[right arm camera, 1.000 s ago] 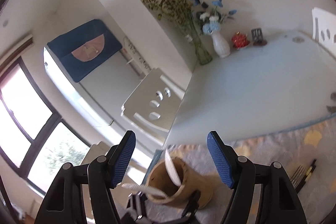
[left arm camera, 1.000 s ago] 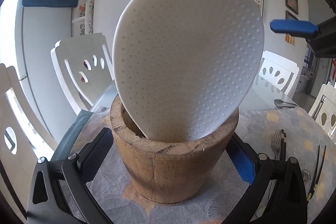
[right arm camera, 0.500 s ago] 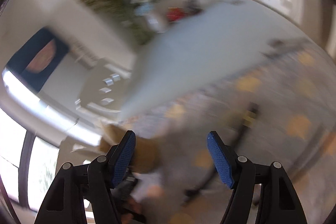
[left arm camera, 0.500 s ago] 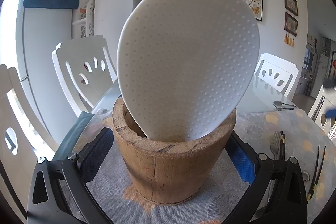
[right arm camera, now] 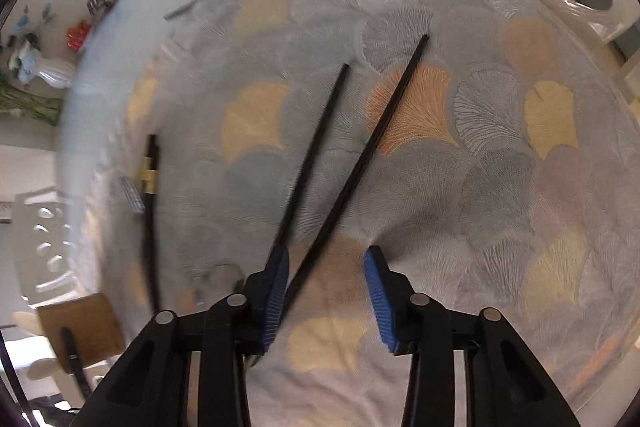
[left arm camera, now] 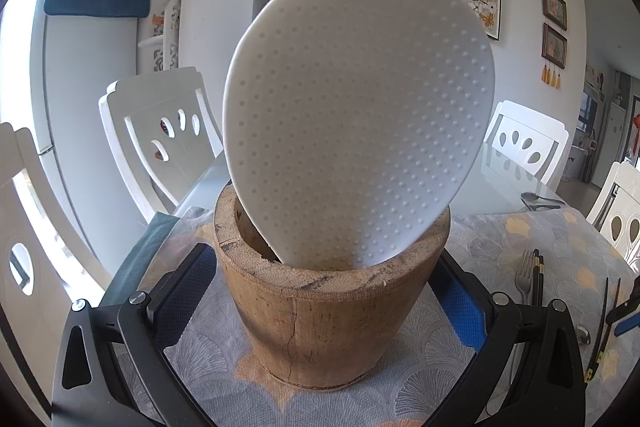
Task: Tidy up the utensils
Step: 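Grasp a black chopstick with the right gripper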
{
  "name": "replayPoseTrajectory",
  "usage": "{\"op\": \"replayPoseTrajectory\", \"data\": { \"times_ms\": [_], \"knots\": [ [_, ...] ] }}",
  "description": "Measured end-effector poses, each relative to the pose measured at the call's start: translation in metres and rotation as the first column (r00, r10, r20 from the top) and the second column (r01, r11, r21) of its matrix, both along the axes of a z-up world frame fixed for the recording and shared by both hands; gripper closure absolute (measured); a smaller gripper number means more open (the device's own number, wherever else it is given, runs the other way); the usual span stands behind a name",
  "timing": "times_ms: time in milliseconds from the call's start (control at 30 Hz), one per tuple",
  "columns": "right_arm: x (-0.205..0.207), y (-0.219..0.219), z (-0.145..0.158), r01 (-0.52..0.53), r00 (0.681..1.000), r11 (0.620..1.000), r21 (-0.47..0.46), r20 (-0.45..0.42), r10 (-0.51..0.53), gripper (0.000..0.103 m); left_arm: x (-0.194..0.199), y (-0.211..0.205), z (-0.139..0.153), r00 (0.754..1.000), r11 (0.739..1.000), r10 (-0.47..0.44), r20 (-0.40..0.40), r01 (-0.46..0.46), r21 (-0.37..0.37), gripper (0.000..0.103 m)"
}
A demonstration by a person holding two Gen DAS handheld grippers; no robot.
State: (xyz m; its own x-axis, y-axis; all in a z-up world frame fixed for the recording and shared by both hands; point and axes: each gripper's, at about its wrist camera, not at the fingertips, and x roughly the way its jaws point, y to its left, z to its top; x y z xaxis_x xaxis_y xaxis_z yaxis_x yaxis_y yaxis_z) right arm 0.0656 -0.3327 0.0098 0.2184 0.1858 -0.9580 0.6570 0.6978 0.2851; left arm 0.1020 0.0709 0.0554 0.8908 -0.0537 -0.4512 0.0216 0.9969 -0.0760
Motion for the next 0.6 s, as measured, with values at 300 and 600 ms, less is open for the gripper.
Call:
{"op": "replayPoseTrajectory", "data": {
  "times_ms": [300,600],
  "knots": [
    [0.03,0.059,0.009,-0.394,0.919,0.862,-0.319,-0.134,0.37,0.09,-0.001,0.0,0.0,1.0,1.0,0.004,0.003,-0.004,0.008,0.0],
    [0.001,0.071,0.026,-0.44,0.897,0.895,-0.076,0.021,0.442,0.098,-0.001,-0.001,0.0,1.0,1.0,0.005,0.003,-0.005,0.008,0.0]
  ]
}}
